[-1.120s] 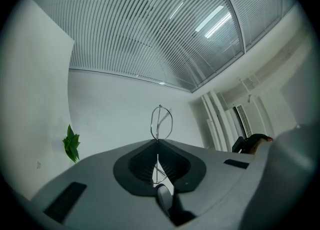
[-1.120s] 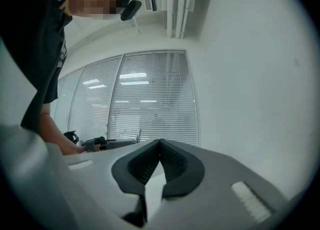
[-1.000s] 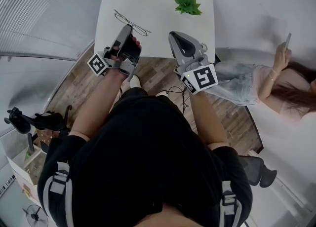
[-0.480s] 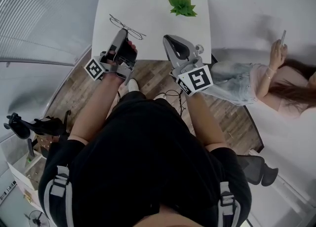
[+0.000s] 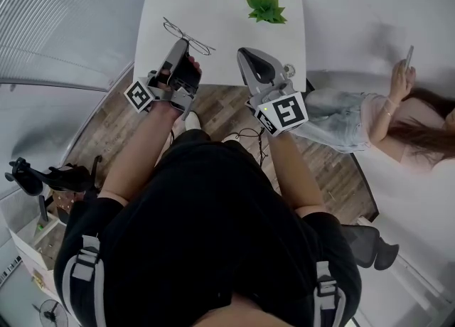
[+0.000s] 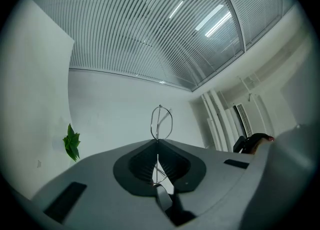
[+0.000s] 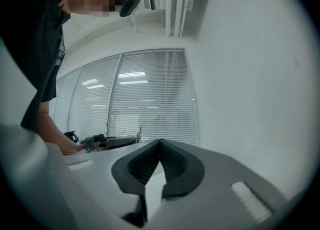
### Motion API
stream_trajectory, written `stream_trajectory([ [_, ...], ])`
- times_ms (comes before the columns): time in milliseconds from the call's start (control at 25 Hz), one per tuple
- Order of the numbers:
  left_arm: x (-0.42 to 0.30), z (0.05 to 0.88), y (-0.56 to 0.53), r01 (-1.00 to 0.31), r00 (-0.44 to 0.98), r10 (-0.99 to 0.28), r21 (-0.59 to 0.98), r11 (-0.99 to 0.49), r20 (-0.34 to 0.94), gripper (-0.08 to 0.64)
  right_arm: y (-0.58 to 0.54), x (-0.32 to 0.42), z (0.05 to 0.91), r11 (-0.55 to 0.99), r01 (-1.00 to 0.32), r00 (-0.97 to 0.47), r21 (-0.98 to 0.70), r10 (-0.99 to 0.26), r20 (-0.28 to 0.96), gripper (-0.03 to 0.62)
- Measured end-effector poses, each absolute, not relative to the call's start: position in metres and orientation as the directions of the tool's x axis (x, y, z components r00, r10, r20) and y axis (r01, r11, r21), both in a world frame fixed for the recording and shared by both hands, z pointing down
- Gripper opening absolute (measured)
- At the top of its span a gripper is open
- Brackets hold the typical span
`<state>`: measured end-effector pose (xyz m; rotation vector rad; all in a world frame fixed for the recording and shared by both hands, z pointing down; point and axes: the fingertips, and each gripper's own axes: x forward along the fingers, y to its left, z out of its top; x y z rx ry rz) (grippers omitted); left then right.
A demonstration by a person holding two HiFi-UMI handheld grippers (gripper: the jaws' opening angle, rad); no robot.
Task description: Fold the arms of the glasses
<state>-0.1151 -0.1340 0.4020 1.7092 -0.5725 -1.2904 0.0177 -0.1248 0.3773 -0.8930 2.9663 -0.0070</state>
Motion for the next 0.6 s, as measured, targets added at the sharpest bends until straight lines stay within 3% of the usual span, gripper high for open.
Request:
stream_trajectory([
  [600, -0.1121, 0.3988, -0.1337, 0.15, 0.354, -0.782, 0.856, -0.494, -0.513, 0.014, -0.1256, 0.0167, 0.3742, 0.834, -0.552, -0.833, -0.017, -0.552, -0.037, 0.011],
])
